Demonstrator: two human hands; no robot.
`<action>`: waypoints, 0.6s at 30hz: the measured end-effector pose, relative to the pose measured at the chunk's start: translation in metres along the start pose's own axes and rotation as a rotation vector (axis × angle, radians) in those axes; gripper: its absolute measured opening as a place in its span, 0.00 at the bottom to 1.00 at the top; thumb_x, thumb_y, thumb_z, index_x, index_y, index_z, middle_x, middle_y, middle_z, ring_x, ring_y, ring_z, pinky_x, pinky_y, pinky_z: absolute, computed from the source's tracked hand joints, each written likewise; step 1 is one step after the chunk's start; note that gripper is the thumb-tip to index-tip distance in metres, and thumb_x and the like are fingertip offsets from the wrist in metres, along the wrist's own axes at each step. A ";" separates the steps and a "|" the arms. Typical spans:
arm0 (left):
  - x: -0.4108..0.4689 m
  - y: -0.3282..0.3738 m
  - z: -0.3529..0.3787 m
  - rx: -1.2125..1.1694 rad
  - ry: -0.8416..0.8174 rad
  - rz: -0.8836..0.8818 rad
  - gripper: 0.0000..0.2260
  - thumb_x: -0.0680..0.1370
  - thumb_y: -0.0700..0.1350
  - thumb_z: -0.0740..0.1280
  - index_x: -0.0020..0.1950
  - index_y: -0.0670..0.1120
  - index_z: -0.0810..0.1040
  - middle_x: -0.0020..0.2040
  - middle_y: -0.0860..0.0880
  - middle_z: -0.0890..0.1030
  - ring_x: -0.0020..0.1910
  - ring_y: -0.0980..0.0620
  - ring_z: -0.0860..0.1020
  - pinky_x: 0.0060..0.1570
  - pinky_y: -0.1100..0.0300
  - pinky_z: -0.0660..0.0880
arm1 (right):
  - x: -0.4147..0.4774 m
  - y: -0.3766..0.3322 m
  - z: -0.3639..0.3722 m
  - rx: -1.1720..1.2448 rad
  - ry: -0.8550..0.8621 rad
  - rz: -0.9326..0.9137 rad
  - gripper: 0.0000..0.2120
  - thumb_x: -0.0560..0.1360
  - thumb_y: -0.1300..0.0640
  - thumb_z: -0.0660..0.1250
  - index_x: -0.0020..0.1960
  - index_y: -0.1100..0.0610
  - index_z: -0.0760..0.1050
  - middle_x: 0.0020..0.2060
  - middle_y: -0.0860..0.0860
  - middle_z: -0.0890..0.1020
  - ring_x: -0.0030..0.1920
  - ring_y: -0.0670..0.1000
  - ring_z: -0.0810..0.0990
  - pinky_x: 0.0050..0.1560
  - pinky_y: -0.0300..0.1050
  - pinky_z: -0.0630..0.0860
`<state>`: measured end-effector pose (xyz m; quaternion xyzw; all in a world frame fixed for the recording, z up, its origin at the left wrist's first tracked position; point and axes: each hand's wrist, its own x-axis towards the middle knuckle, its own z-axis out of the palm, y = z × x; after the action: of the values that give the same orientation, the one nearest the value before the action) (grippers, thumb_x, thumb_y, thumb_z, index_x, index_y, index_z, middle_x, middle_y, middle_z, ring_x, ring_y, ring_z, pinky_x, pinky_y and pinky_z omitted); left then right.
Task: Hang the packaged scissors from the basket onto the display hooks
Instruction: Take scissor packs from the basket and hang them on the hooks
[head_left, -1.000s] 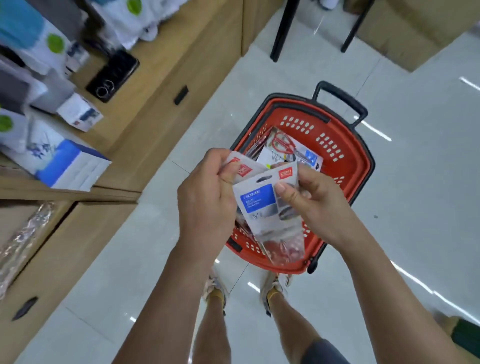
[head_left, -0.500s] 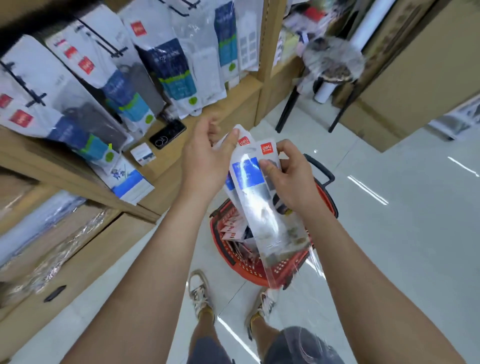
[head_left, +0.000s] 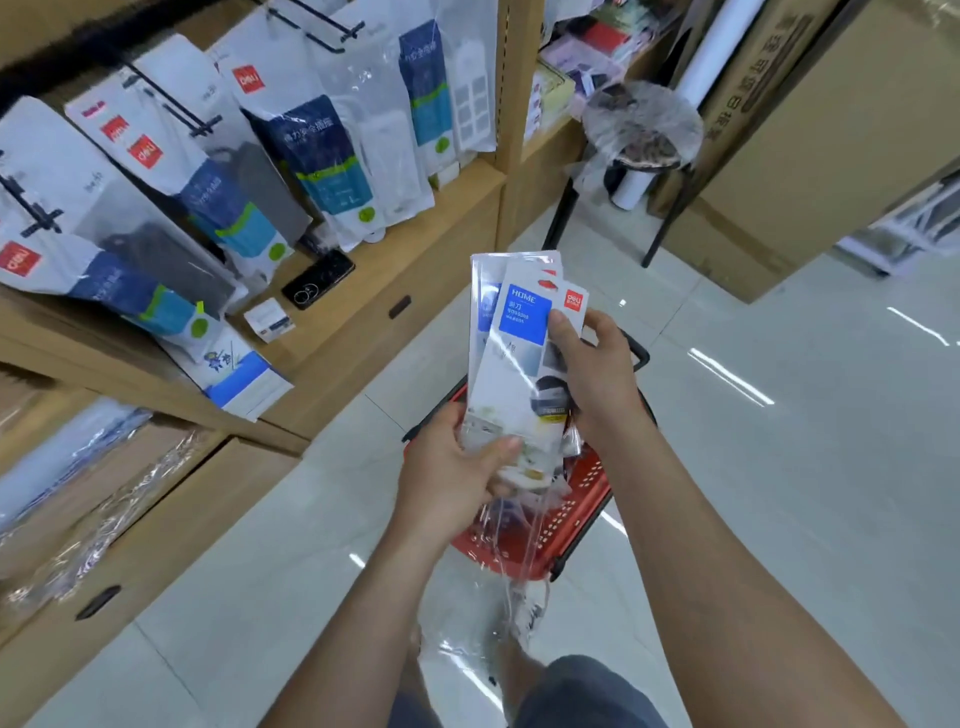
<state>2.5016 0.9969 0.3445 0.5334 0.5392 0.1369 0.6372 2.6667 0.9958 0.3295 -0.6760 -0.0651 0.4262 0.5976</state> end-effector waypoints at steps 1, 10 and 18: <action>0.003 -0.001 0.002 0.015 -0.015 -0.010 0.11 0.74 0.46 0.75 0.53 0.51 0.77 0.48 0.50 0.85 0.32 0.53 0.84 0.30 0.61 0.78 | -0.001 0.000 -0.005 0.019 -0.019 0.024 0.08 0.79 0.53 0.68 0.57 0.55 0.76 0.50 0.54 0.86 0.48 0.54 0.86 0.48 0.55 0.83; 0.026 0.007 0.031 0.234 0.207 0.081 0.17 0.71 0.66 0.70 0.52 0.58 0.73 0.45 0.58 0.83 0.45 0.53 0.83 0.47 0.52 0.80 | -0.016 0.005 -0.042 0.118 -0.253 0.125 0.14 0.79 0.53 0.67 0.60 0.60 0.78 0.54 0.57 0.85 0.56 0.60 0.83 0.58 0.60 0.79; 0.039 0.030 0.039 0.101 0.274 0.145 0.16 0.75 0.60 0.70 0.55 0.55 0.68 0.43 0.57 0.80 0.40 0.54 0.82 0.39 0.57 0.77 | -0.020 0.011 -0.041 0.352 -0.610 0.380 0.28 0.81 0.38 0.53 0.76 0.51 0.66 0.72 0.58 0.72 0.72 0.61 0.70 0.72 0.66 0.62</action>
<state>2.5613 1.0170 0.3425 0.5786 0.5873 0.2269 0.5185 2.6763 0.9504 0.3271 -0.4057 -0.0394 0.7149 0.5681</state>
